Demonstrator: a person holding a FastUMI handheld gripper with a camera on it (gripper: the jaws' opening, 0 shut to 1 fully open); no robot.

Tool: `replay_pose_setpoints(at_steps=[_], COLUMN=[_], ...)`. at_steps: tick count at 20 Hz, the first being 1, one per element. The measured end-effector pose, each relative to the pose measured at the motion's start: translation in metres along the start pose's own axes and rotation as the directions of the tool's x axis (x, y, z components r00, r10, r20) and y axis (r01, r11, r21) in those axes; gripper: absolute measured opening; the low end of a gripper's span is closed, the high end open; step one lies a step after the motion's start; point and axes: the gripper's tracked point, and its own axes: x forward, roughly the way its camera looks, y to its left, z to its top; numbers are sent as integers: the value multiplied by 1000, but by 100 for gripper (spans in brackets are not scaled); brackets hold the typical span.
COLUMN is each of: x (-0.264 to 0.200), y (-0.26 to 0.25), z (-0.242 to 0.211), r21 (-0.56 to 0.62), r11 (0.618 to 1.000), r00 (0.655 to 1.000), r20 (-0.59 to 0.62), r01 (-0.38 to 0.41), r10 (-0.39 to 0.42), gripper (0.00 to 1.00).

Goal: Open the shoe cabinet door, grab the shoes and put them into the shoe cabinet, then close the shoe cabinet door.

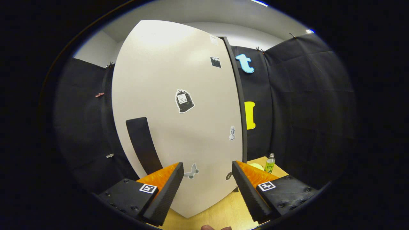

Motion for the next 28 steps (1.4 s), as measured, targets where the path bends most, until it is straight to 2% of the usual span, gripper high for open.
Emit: replay_pose_setpoints(at_steps=[28], x=[-7], y=[-13], z=[18], r21=[-71], r11=[996], r00=[997], r20=[64], r01=[53], r10=[-49], gripper=[98])
